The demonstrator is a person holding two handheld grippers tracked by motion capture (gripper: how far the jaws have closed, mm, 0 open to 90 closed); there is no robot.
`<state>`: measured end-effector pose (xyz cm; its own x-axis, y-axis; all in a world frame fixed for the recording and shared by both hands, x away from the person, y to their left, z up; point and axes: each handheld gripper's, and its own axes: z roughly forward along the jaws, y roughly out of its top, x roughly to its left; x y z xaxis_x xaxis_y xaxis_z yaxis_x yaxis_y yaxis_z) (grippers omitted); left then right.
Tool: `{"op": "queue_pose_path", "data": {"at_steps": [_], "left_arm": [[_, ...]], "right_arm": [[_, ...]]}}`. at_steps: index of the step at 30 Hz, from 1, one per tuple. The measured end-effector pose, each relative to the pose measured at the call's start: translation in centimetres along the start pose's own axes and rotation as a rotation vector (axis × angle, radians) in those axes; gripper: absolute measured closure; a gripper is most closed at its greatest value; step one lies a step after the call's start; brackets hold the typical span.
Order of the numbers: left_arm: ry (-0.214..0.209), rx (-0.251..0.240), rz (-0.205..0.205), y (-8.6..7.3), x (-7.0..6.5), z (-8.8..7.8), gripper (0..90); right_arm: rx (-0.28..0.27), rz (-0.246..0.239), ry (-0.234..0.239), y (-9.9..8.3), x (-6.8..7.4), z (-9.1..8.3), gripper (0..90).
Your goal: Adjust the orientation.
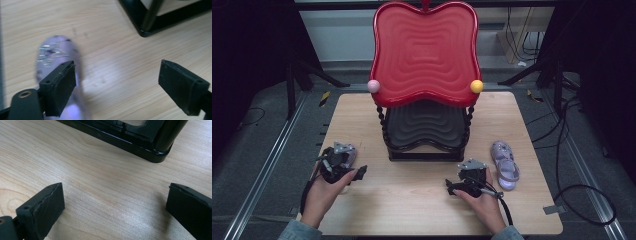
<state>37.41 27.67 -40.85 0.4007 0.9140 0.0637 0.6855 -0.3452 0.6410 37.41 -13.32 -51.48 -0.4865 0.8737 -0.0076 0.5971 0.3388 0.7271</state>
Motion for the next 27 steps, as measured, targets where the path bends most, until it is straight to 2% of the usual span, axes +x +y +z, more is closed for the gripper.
{"op": "queue_pose_path", "data": {"at_steps": [4,6,13,18,22,27], "left_arm": [[0.031,-0.006,-0.020,0.4,1.9,-1.3,19.7],[0.024,0.000,-0.027,0.6,2.8,-2.0,24.4],[0.057,0.028,-0.039,0.5,5.2,-3.6,27.2],[0.068,0.053,-0.044,0.2,6.0,-4.1,29.6],[0.065,0.101,-0.055,-0.5,7.2,-4.1,32.4],[0.059,0.152,-0.052,-1.2,7.9,-3.8,36.7]], "right_arm": [[0.000,-0.001,0.000,0.0,0.0,0.0,2.0],[0.001,-0.001,-0.001,0.0,0.0,0.0,2.1],[0.000,-0.001,-0.001,0.0,0.0,0.0,2.1],[0.000,-0.001,0.000,0.0,0.0,0.0,2.1],[0.003,-0.001,0.002,0.0,0.0,0.0,2.1],[0.001,-0.001,0.003,0.0,0.0,0.0,2.1]]}}
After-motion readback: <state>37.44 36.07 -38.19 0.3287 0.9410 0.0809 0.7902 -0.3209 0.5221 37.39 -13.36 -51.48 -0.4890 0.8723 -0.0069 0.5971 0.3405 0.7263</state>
